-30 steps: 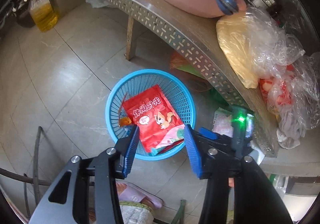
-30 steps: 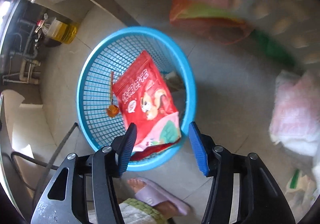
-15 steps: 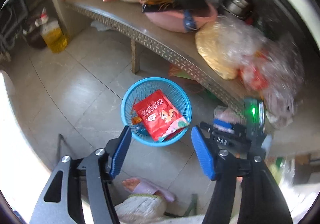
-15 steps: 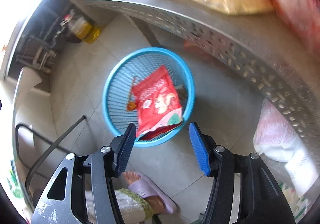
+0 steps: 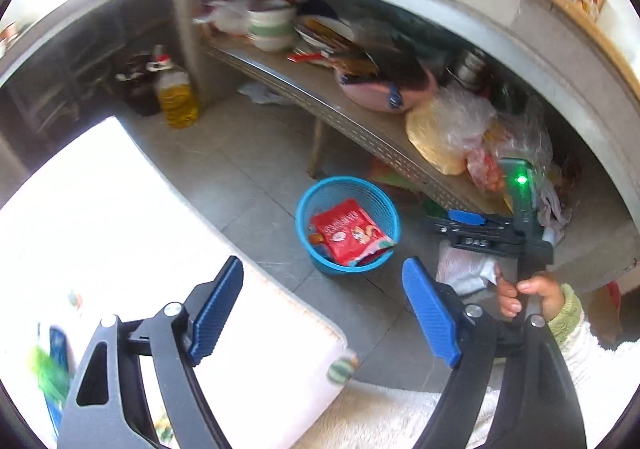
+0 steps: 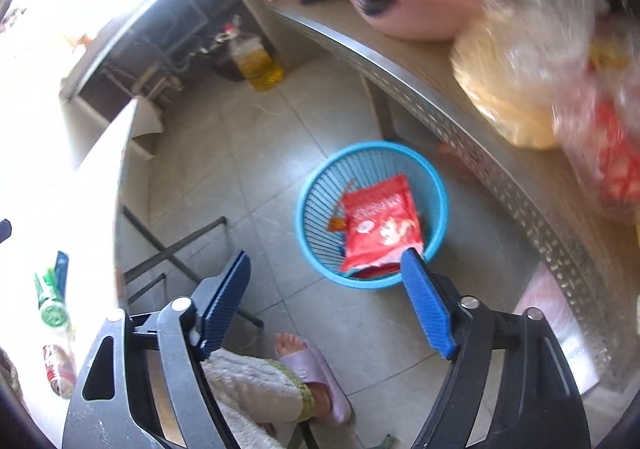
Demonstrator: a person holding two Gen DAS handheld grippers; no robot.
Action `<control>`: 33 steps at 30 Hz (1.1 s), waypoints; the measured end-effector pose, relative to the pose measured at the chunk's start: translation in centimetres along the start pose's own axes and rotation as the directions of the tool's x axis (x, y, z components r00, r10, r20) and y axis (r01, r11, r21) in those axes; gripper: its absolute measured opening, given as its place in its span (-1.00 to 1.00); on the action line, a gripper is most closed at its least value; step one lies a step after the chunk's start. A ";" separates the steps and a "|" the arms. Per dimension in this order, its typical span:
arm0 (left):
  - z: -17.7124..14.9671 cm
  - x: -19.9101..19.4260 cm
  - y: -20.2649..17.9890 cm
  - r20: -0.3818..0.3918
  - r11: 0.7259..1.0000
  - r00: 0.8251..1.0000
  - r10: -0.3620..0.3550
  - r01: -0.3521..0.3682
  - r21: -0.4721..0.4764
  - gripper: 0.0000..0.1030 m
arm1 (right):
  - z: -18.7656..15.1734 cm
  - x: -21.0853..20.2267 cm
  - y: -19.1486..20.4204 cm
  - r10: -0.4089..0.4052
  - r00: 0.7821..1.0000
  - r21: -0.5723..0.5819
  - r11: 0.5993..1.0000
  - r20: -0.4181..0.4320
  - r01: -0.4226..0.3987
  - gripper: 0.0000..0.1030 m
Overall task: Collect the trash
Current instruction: 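Bring both tools back over the table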
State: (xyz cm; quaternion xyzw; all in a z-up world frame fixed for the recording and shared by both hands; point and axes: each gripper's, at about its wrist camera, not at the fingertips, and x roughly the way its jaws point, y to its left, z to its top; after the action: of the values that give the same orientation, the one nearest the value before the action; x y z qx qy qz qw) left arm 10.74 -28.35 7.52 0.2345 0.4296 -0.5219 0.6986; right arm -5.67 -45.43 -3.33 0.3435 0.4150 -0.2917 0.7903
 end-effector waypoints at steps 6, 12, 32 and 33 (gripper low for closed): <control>-3.7 -4.0 1.9 0.079 0.993 0.994 0.079 -0.072 -0.090 0.61 | 0.1 -2.8 3.8 0.056 0.997 -0.103 0.993 0.059 -0.050 0.61; -6.4 -7.0 2.8 0.184 0.983 0.975 0.124 -0.095 -0.157 0.85 | 0.1 -5.0 8.1 0.086 0.990 -0.198 0.978 0.109 -0.063 0.75; -10.3 -11.2 3.8 0.351 0.954 0.921 0.166 -0.060 -0.292 0.89 | -1.0 -8.5 17.3 0.012 0.956 -0.374 0.922 0.292 0.103 0.85; -10.5 -11.2 3.8 0.347 0.953 0.923 0.168 -0.062 -0.297 0.89 | -1.1 -8.6 17.6 0.006 0.953 -0.381 0.917 0.304 0.116 0.85</control>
State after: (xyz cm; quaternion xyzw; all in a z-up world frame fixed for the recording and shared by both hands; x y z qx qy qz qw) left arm 9.61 -12.97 11.03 0.0561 0.3462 -0.4480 0.8224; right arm 2.81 -32.60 8.86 0.1172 0.3505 -0.2729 0.8882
